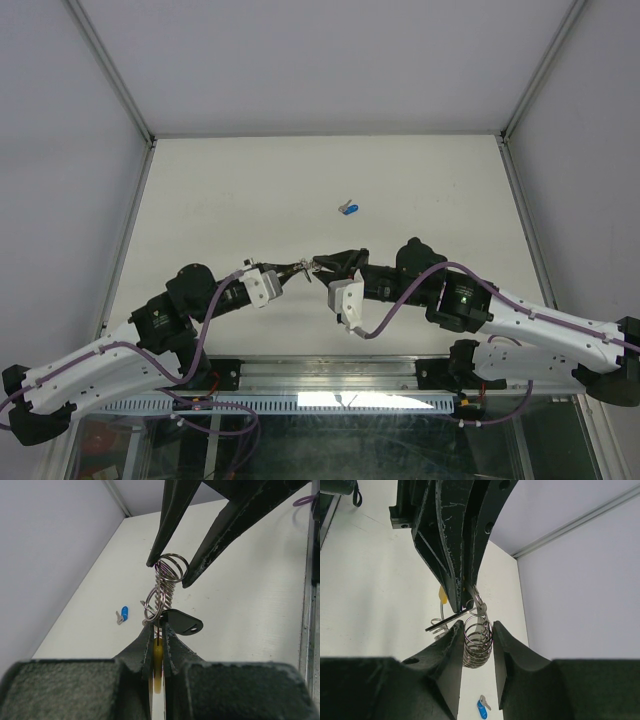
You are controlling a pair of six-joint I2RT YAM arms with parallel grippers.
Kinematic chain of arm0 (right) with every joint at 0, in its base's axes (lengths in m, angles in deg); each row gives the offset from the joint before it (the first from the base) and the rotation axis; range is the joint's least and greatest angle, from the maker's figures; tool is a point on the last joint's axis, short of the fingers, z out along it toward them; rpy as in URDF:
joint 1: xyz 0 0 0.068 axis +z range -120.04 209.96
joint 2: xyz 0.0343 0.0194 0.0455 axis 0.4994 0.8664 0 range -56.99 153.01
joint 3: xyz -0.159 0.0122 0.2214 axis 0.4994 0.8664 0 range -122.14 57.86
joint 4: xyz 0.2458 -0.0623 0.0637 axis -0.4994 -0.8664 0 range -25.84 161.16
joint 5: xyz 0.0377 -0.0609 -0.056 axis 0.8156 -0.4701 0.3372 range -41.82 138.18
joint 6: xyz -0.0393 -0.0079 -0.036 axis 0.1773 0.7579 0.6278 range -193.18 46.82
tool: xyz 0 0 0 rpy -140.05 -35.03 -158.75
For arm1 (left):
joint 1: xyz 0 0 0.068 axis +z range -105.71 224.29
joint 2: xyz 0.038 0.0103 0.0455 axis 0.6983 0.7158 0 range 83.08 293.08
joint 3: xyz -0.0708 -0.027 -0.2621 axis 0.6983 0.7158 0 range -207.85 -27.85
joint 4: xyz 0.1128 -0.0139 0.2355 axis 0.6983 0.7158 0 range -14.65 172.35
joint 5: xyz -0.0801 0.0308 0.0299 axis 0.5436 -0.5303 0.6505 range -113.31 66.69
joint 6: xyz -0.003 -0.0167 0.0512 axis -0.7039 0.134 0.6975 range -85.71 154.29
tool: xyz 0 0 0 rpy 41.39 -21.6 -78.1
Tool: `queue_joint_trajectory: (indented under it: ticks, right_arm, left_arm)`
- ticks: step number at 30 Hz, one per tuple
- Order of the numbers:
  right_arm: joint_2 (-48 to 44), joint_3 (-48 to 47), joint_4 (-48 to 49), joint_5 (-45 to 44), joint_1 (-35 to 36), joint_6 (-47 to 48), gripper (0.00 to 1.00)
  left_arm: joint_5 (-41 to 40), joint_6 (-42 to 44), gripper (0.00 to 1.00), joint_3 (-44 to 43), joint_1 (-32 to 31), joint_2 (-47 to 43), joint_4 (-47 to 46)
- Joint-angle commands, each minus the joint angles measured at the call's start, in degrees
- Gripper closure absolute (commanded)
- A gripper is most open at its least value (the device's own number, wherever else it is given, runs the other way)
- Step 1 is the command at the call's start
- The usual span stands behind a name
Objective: Put the keys on the keyring
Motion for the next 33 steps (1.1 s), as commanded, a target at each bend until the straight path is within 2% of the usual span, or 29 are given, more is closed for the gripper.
queue_joint_trajectory:
  ticks: [1, 15, 33]
  right_arm:
    - [-0.6, -1.6, 2.1, -1.9, 0.3, -1.5, 0.71]
    - [1.1, -3.5, -0.7, -5.1, 0.4, -0.7, 0.71]
    - [-0.2, -2.7, 2.1, -5.7, 0.4, -2.2, 0.72]
  left_arm:
    - [-2.6, 1.0, 1.00, -3.1, 0.4, 0.0, -3.2]
    - [-3.4, 2.4, 1.00, -3.6, 0.4, 1.2, -2.2]
    - [-3.2, 2.9, 1.00, -3.1, 0.4, 1.1, -1.3]
